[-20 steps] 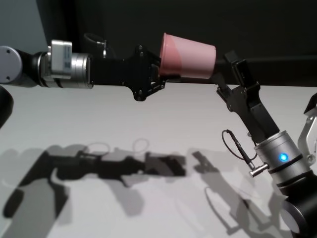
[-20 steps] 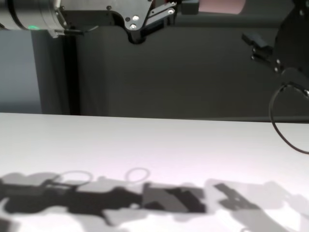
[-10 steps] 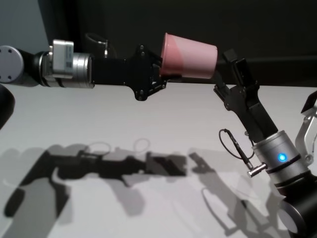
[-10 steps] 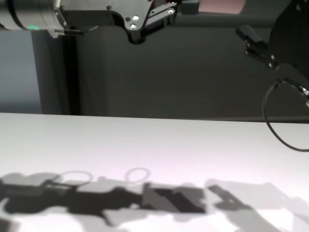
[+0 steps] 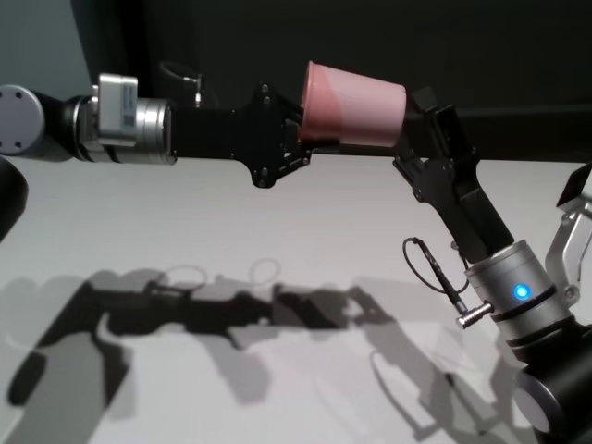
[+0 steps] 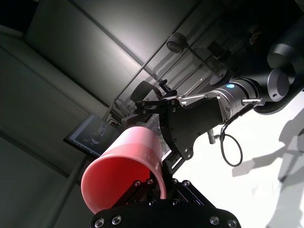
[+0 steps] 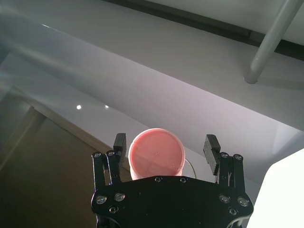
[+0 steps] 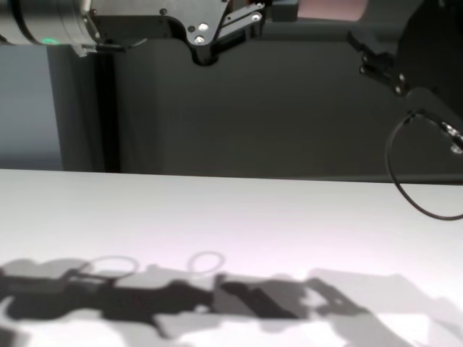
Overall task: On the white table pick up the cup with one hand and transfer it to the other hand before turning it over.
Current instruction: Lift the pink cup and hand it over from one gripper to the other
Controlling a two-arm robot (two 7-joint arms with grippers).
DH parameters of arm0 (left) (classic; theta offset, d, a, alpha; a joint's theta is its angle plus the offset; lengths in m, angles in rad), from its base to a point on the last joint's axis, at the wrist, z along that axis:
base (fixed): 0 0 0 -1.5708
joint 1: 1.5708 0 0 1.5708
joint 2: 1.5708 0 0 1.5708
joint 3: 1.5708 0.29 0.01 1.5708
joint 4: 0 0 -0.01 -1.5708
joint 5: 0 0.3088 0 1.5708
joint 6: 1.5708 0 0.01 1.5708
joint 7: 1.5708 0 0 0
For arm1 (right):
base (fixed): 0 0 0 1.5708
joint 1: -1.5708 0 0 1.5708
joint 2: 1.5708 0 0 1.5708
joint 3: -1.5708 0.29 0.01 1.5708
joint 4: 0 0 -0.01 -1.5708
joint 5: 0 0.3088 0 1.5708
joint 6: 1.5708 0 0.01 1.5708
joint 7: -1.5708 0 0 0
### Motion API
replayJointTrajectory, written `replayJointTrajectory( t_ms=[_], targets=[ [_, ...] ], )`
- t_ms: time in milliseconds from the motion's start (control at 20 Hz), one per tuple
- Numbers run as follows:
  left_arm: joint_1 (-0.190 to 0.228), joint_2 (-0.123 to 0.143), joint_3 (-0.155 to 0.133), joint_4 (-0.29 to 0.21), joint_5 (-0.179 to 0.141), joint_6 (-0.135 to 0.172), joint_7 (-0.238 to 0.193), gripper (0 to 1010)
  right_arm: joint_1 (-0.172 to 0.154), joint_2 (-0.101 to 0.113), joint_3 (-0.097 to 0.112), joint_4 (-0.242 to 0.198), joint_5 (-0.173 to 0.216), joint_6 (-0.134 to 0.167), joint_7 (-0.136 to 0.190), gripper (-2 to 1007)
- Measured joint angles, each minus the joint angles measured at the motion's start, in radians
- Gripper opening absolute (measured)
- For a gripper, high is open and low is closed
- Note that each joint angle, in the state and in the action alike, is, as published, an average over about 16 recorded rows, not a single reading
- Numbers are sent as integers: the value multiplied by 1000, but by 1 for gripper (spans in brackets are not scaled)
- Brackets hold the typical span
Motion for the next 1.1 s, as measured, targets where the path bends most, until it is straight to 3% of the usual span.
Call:
replayJointTrajectory(
  t_ms=[1100],
  targets=[
    [0, 0, 0, 0, 0, 0, 0, 40, 17, 23, -57, 4, 25, -46, 25, 1000]
  ],
)
